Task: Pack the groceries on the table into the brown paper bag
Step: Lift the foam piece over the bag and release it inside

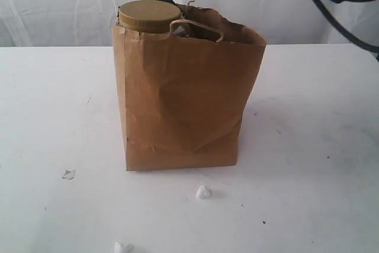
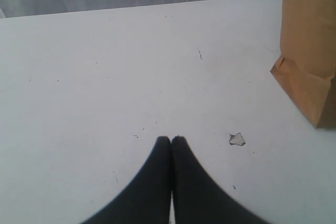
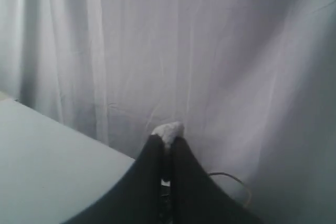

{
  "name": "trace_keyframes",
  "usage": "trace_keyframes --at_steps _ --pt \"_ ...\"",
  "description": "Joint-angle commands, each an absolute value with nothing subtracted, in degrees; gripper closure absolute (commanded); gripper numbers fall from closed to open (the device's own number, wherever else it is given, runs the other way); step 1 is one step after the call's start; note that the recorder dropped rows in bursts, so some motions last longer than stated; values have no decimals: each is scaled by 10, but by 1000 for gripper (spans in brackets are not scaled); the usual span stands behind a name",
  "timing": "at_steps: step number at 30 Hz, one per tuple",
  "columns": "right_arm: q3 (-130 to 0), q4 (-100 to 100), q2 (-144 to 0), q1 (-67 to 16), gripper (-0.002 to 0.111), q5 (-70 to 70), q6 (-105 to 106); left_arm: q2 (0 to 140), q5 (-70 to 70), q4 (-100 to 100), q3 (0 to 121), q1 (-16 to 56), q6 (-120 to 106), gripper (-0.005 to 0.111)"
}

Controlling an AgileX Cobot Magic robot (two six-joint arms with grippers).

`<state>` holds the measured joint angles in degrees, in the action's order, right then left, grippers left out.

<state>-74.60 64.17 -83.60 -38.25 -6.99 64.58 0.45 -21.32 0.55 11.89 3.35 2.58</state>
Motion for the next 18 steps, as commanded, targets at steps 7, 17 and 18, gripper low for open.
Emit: trace_keyframes --at_steps 7,17,18 --pt "-745 642 -910 -382 108 -85 660 0 -211 11 118 38 27 107" --pt "-700 675 -927 -370 108 -89 658 0 -211 11 118 38 27 107" --pt "-692 675 -927 -370 108 -89 658 0 -211 11 118 38 27 107"
